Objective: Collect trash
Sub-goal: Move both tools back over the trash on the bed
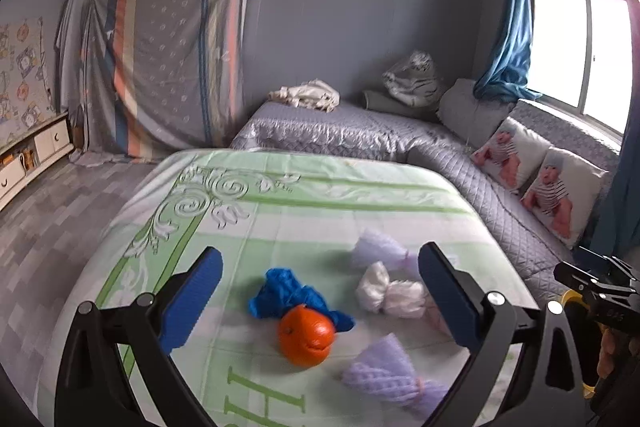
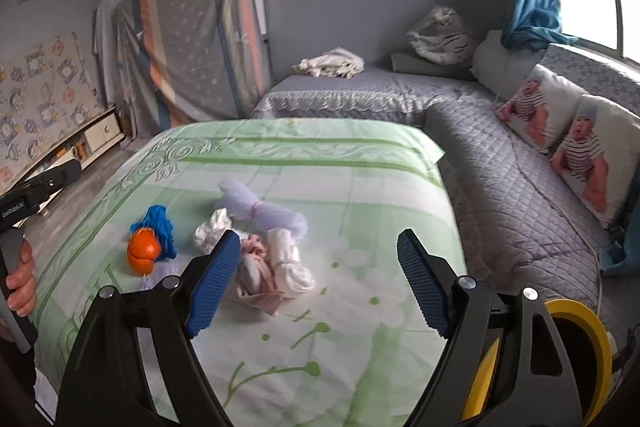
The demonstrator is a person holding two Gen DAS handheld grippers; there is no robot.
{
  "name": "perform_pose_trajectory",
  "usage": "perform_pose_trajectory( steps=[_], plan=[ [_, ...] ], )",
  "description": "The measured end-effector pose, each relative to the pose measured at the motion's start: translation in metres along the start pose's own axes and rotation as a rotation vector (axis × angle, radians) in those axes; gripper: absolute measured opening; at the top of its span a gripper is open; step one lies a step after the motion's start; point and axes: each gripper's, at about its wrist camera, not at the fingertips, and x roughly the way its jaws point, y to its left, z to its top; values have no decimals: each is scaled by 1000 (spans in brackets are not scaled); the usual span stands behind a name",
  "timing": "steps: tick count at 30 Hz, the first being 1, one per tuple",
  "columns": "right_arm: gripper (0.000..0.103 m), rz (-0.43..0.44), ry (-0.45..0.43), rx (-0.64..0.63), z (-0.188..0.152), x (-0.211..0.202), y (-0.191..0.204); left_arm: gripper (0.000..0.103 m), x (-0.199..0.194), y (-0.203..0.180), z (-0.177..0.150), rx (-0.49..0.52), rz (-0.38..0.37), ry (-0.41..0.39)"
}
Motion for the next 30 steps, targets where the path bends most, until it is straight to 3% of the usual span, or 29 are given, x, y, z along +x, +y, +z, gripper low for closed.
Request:
perform_pose_trajectory(
  steps=[7, 22, 30],
  plan=[
    [78, 43, 67, -23, -9, 29, 10, 95, 23, 20, -13, -37, 21, 63],
    [82, 107, 165, -73, -26, 68, 21, 95, 64, 30, -55, -80, -30, 236],
    [82, 124, 190, -84, -28, 82, 24, 94, 81, 26, -62, -70, -41, 273]
  ],
)
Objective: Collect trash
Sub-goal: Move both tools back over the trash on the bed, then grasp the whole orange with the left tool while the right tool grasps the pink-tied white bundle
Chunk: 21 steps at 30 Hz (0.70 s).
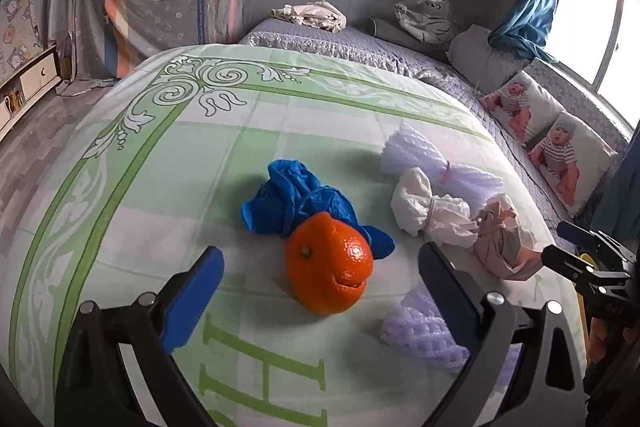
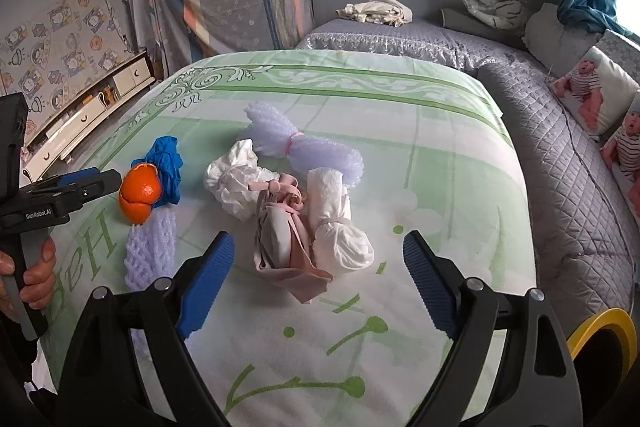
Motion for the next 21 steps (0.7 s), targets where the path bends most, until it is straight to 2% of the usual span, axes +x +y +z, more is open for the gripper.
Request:
perform_pose_trajectory(
  steps=[14, 21],
  plan=[
    [82, 39, 63, 9, 4, 32, -9, 88, 26, 0, 0, -7, -10, 72],
    [82, 64, 99, 2, 9, 49, -8, 78, 41, -1, 2, 0, -27, 117]
  ],
)
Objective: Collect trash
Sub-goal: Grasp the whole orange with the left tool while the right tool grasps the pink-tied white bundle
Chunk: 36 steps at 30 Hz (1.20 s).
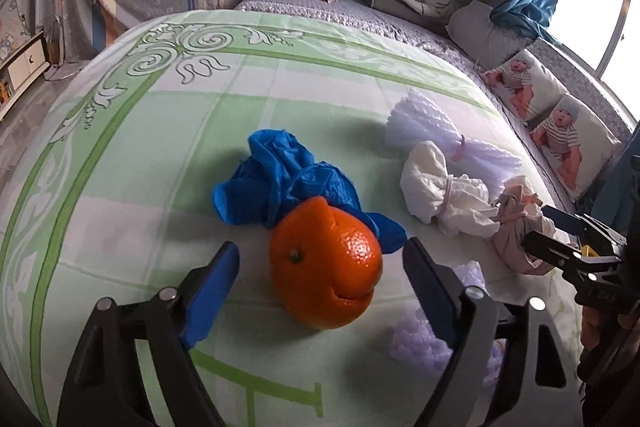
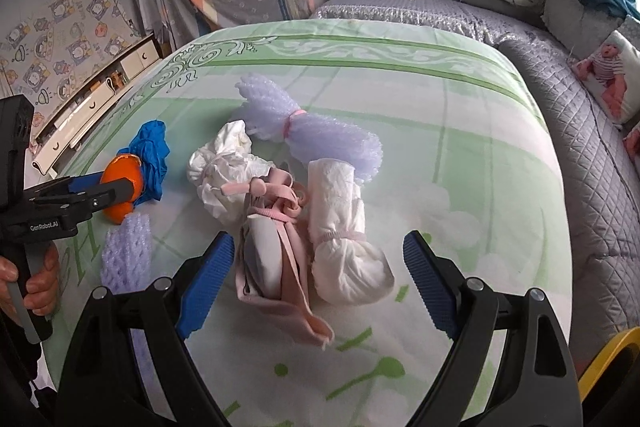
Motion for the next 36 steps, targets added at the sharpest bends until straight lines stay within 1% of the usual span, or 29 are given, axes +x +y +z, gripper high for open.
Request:
perform_pose_trajectory(
  steps=[1, 3, 4, 5, 6, 10, 12, 14, 18, 22, 25, 29, 36],
  plan=[
    [82, 3, 9, -5, 1, 3, 1, 76, 2, 0, 0, 2, -3, 5],
    [81, 4, 14, -7, 2, 7, 1, 69, 7, -1, 1, 7, -6, 18],
    [79, 8, 18, -7, 2, 9, 1, 67, 10, -1, 2, 3, -9, 26],
    [77, 14, 23, -7, 3, 11, 2, 63, 12, 0, 2, -2, -12, 31],
    [72, 20, 27, -8, 3, 12, 2, 58, 15, 1, 3, -9, -18, 40],
    [61, 34, 36, 0, 3, 17, 2, 48, 18, 4, 4, -18, -17, 45],
    [58, 36, 38, -5, 3, 17, 3, 44, 19, 3, 4, -15, -17, 44],
    [56, 36, 43, -6, 2, 18, 3, 42, 19, 2, 3, -9, -10, 46],
    [55, 25, 63, -5, 1, 20, 4, 39, 18, 1, 4, -8, -8, 44],
    [46, 12, 68, -21, 1, 21, 8, 35, 21, 0, 4, 9, 9, 35],
    [40, 7, 68, -23, 2, 18, 10, 31, 17, 3, 3, -11, -6, 37],
    [37, -4, 54, -18, 1, 9, 11, 28, 8, 3, -1, -20, -11, 27],
    [37, -1, 5, -4, 1, -23, 15, 26, -30, -1, -6, -4, 0, -53]
  ],
)
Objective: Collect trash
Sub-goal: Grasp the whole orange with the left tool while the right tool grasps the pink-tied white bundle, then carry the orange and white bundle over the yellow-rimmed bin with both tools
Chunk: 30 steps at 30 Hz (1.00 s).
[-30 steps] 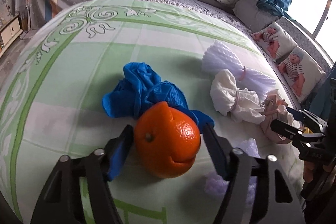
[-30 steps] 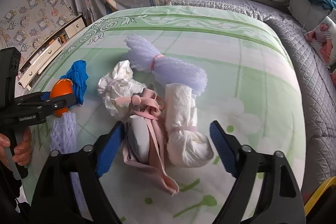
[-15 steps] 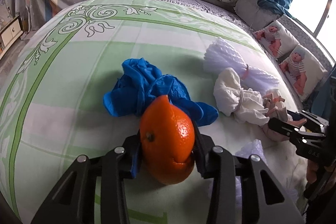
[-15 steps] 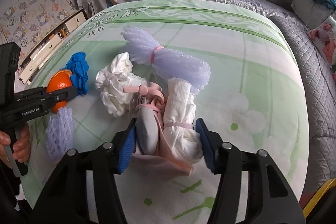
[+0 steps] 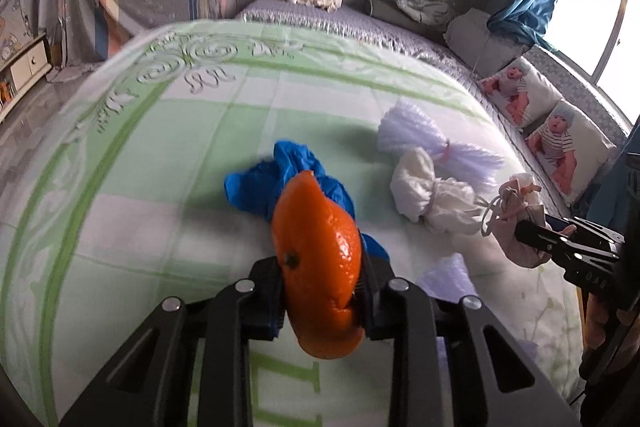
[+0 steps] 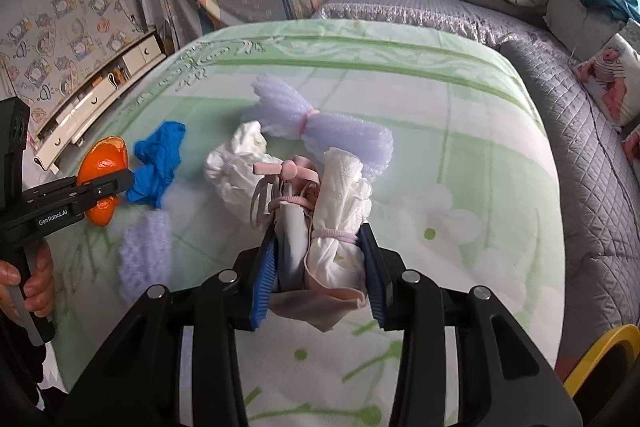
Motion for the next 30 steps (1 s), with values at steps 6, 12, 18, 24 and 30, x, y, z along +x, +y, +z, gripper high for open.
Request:
perform_pose_trajectory(
  steps=[6, 12, 18, 24, 30],
  plan=[
    [37, -6, -45, -2, -4, -30, 6, 26, -34, -1, -5, 5, 5, -62],
    [37, 0, -84, -2, -8, -55, 10, 25, -62, 0, -9, -10, 10, -108],
    [37, -7, -124, 3, -11, -82, 11, 25, -81, -3, -10, -7, 13, -140],
    [37, -16, -164, 14, -15, -107, 6, 25, -95, -15, -8, 11, -4, -163],
    [37, -29, -210, 37, -21, -135, -4, 25, -105, -35, -3, 44, -28, -183]
  ],
)
